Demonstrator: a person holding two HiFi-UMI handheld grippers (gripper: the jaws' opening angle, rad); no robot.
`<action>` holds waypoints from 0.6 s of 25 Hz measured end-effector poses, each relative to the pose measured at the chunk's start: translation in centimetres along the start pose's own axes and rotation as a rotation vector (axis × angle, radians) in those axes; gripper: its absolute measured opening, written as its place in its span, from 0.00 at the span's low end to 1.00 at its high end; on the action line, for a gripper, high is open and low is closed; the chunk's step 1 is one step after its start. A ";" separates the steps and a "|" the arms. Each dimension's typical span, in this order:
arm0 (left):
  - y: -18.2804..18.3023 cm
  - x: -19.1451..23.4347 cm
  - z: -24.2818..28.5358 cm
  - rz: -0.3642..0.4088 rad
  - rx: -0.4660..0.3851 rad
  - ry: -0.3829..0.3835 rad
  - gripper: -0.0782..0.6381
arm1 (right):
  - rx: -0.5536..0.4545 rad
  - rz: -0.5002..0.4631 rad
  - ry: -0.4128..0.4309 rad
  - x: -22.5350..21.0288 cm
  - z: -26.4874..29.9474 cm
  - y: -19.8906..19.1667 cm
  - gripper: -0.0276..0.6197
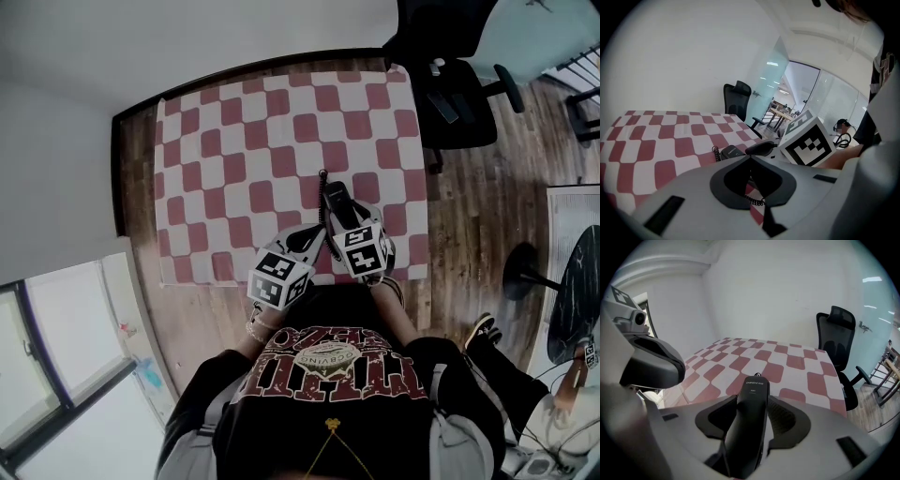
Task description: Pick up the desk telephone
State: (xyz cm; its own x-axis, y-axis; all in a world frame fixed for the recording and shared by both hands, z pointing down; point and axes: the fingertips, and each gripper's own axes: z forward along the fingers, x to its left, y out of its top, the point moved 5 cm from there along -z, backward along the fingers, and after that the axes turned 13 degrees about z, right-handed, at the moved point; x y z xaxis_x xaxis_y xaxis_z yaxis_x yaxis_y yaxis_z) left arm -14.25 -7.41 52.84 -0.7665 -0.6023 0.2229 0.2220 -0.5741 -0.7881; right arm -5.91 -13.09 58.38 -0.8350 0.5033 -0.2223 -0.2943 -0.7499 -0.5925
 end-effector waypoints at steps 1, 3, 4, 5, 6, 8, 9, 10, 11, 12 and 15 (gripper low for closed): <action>-0.1 0.0 0.0 -0.002 0.001 0.001 0.11 | -0.003 0.003 -0.005 -0.1 0.0 0.0 0.36; -0.3 0.1 0.0 -0.007 0.004 0.002 0.11 | -0.010 0.012 -0.011 -0.3 0.1 0.0 0.39; -0.4 0.1 0.0 -0.010 0.005 0.002 0.11 | -0.014 0.018 -0.009 -0.3 0.2 0.0 0.39; -0.5 0.1 0.0 -0.014 0.006 0.001 0.11 | -0.016 0.026 -0.003 -0.4 0.2 0.0 0.41; -0.6 0.1 0.0 -0.017 0.007 0.000 0.11 | -0.017 0.035 0.006 -0.4 0.3 -0.1 0.41; -0.7 0.1 0.0 -0.020 0.007 -0.002 0.11 | -0.011 0.059 0.033 -0.5 0.4 -0.3 0.42; -0.7 0.0 0.0 -0.023 0.007 -0.003 0.11 | -0.006 0.068 0.043 -0.6 0.6 -0.4 0.43; -0.7 0.0 0.0 -0.025 0.006 -0.004 0.11 | -0.001 0.072 0.046 -0.7 0.7 -0.5 0.44; -0.7 0.0 0.0 -0.027 0.005 -0.003 0.11 | 0.003 0.072 0.044 -0.7 0.8 -0.6 0.45; -0.7 0.1 0.0 -0.028 0.003 -0.003 0.11 | 0.006 0.070 0.041 -0.7 1.0 -0.6 0.45; -0.7 0.2 -0.1 -0.032 0.002 0.001 0.11 | 0.015 0.066 0.042 -0.5 1.5 -0.6 0.46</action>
State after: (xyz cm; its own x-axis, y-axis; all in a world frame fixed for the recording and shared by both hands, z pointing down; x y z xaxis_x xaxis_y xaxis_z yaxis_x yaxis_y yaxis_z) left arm -14.65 -7.09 53.40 -0.7737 -0.5833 0.2471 0.1986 -0.5937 -0.7798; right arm -6.01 -13.47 60.01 -0.8327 0.4697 -0.2934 -0.2460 -0.7884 -0.5639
